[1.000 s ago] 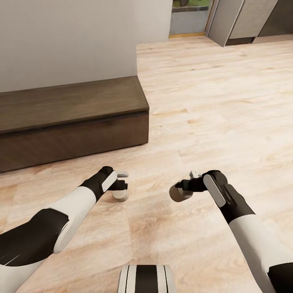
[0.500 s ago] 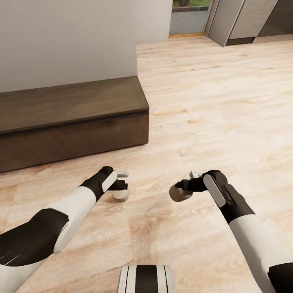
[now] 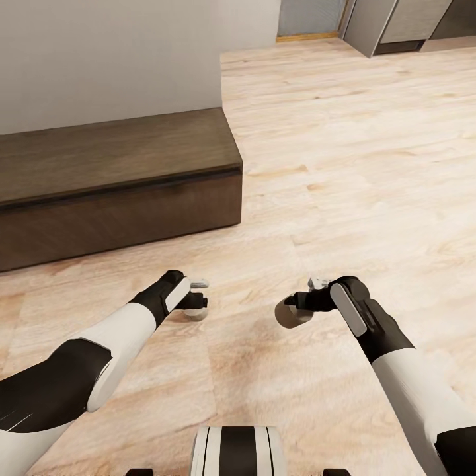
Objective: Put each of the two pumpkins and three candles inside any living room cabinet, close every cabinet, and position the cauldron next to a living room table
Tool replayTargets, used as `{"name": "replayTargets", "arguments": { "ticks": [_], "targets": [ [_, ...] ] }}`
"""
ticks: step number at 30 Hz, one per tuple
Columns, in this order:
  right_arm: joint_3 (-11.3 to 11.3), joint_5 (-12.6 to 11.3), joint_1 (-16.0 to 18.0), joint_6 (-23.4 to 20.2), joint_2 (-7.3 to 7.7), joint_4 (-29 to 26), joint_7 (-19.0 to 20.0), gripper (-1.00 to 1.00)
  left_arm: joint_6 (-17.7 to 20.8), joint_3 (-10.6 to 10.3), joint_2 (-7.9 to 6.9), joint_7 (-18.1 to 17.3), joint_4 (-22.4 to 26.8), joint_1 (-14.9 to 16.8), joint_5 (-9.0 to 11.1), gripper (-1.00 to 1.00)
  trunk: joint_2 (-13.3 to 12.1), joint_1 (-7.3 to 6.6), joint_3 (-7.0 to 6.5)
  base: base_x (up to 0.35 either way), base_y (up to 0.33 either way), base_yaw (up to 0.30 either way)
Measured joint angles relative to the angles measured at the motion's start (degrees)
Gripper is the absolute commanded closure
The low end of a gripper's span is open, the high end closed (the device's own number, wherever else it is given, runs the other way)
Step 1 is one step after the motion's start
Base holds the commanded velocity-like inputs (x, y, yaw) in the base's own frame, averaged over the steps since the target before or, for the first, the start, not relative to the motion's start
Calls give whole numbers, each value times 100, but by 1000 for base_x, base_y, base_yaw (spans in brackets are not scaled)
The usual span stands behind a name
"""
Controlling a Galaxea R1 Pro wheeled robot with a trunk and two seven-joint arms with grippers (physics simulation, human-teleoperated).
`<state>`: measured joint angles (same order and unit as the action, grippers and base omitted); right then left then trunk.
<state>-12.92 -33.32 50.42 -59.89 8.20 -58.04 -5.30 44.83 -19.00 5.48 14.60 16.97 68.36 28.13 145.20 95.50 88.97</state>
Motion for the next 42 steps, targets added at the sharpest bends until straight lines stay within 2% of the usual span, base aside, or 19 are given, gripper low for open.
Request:
{"name": "replayTargets", "arguments": {
  "ticks": [34, 42],
  "targets": [
    [-10, 8, 0, 0, 0, 0, 0, 100, -1, 5, 0, 18, 0, 0, -2, -100, 0, 0, 0, 39, 0, 0],
    [-12, 12, -1, 0, 0, 0, 0, 100, 0, 5, 0, 18, 0, 0, 0, -100, 10, 21, 177, 0, 0, 0]
  ]
}}
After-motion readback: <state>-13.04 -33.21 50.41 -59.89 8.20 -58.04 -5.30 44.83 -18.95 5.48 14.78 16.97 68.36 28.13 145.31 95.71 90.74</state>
